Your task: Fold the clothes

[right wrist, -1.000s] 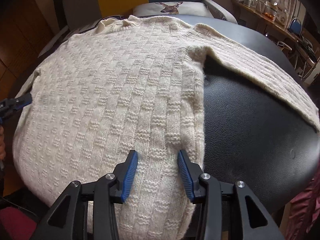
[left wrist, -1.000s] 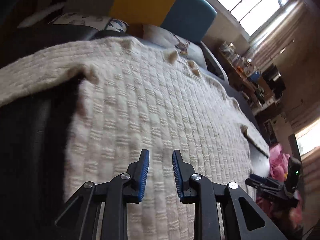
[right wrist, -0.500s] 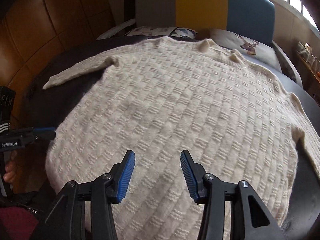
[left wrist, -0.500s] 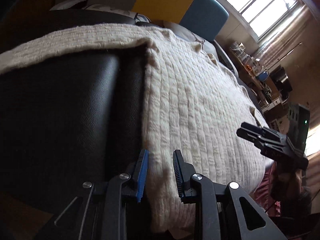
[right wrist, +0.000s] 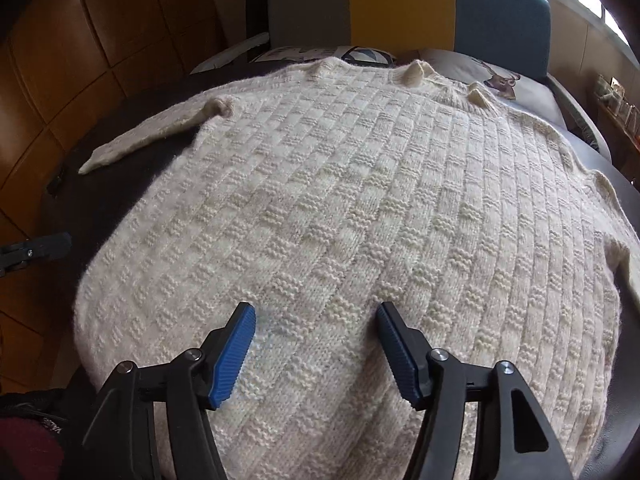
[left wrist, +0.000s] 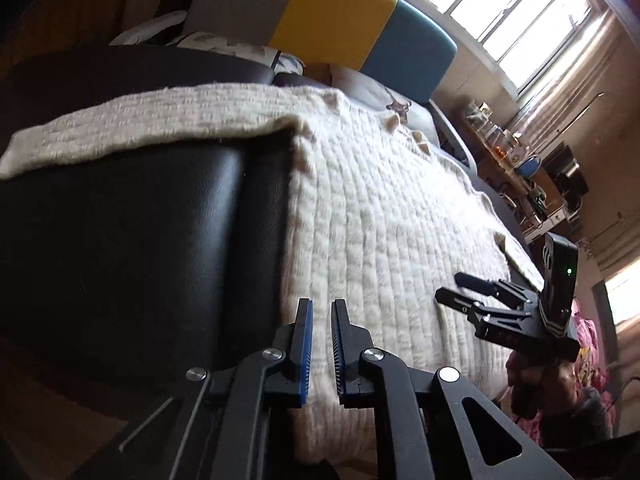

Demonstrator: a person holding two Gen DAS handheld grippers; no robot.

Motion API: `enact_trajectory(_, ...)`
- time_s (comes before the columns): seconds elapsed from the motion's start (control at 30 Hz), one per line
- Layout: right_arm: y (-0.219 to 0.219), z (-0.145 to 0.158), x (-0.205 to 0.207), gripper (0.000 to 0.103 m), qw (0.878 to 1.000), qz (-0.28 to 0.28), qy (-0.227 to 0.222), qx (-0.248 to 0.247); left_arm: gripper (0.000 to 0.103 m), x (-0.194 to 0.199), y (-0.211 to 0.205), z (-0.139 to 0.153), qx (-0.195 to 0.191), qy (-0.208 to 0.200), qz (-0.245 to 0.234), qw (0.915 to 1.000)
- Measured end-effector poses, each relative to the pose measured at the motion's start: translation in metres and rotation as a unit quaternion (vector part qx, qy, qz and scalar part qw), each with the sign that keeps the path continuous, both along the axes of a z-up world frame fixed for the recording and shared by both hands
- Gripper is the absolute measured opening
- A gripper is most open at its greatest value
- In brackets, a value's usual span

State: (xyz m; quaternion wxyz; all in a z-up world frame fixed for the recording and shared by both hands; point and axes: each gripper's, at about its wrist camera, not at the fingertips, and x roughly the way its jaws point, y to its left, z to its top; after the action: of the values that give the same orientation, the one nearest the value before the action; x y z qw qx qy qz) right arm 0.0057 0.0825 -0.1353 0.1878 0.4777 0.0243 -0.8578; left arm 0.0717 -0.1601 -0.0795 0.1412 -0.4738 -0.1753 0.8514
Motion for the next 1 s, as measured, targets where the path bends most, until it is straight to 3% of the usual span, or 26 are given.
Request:
enact_trajectory(0.1, 0.003, 0.014, -0.008, 0.067, 1.0, -0.004, 0.0, -0.029, 0.011, -0.024, 0.018, 0.005, -0.014, 0.013, -0.017, 0.9997)
enact_trajectory(0.3, 0.011, 0.028, -0.049, 0.068, 0.999, -0.024, 0.014, -0.016, 0.012, -0.093, 0.059, 0.019, -0.047, 0.046, -0.062, 0.9959)
enact_trajectory(0.47, 0.026, 0.027, -0.088, 0.069, 0.997, -0.07, 0.014, -0.031, 0.012, -0.166, 0.069, 0.017, -0.02, 0.032, -0.041, 0.9984)
enact_trajectory(0.57, 0.033, 0.026, -0.109, 0.069, 0.996, -0.081, 0.018, -0.037, 0.012, -0.214, 0.064, 0.016, 0.024, 0.013, -0.019, 0.9995)
enact_trajectory(0.63, 0.037, 0.024, -0.122, 0.069, 0.995, -0.086, 0.022, -0.036, 0.012, -0.245, 0.062, 0.013, 0.034, 0.008, 0.0, 0.9994)
enact_trajectory(0.87, 0.054, 0.017, -0.168, 0.069, 0.993, -0.11, 0.028, -0.033, 0.012, -0.329, 0.078, -0.021, -0.002, -0.031, 0.007, 0.9995)
enact_trajectory(1.0, 0.064, 0.006, -0.192, 0.07, 0.991, -0.13, 0.026, -0.014, 0.012, -0.356, 0.076, -0.046, -0.055, -0.042, 0.037, 0.9969)
